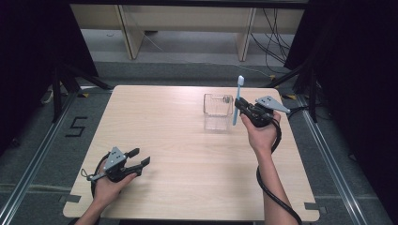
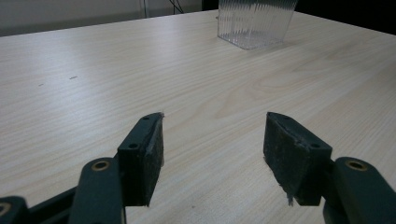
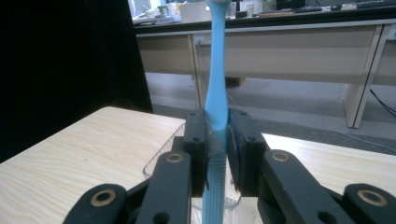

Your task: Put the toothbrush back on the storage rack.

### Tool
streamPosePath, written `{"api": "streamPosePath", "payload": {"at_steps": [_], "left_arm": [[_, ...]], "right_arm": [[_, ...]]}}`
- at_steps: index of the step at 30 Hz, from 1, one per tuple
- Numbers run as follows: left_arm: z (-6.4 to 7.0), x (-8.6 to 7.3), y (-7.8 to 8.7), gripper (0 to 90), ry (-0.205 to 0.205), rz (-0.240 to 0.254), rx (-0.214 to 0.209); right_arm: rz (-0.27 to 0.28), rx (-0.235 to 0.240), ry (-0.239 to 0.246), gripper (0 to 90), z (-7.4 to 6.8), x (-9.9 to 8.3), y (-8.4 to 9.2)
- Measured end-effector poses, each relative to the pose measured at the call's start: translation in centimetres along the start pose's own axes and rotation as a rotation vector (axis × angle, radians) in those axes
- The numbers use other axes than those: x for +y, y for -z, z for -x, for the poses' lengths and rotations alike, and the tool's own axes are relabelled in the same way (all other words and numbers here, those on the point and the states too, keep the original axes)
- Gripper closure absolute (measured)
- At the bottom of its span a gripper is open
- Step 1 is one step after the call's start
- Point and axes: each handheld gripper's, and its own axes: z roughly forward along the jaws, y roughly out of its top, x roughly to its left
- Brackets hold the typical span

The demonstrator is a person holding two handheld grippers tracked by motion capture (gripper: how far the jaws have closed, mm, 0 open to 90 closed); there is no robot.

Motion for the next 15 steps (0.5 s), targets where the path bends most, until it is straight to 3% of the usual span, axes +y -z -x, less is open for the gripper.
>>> {"api": "streamPosePath", "payload": {"at_steps": [3,6,7,8,13,15], "left_arm": [[0.0,0.01,0.01,37.9,0.0,-0.002,0.0],[-0.01,0.01,0.0,37.9,0.003,-0.002,0.0],[-0.01,0.01,0.0,37.9,0.003,-0.001,0.0],[-0.01,0.01,0.01,37.9,0.003,-0.001,-0.001],[0.0,0.0,0.01,37.9,0.003,-0.002,-0.001],[0.0,0.0,-0.01,37.9,0.007,0.001,-0.002]], "right_arm": [[0.006,-0.001,-0.015,78.7,0.04,0.12,-0.17],[0.016,-0.015,0.0,78.8,0.23,0.31,-0.3],[0.001,-0.01,-0.027,78.7,0.06,0.36,-0.23],[0.01,-0.005,-0.008,78.8,0.25,0.42,-0.37],[0.025,-0.008,-0.005,78.8,0.32,0.8,-0.72],[0.006,-0.011,-0.025,78.8,0.18,0.99,-0.67]]}}
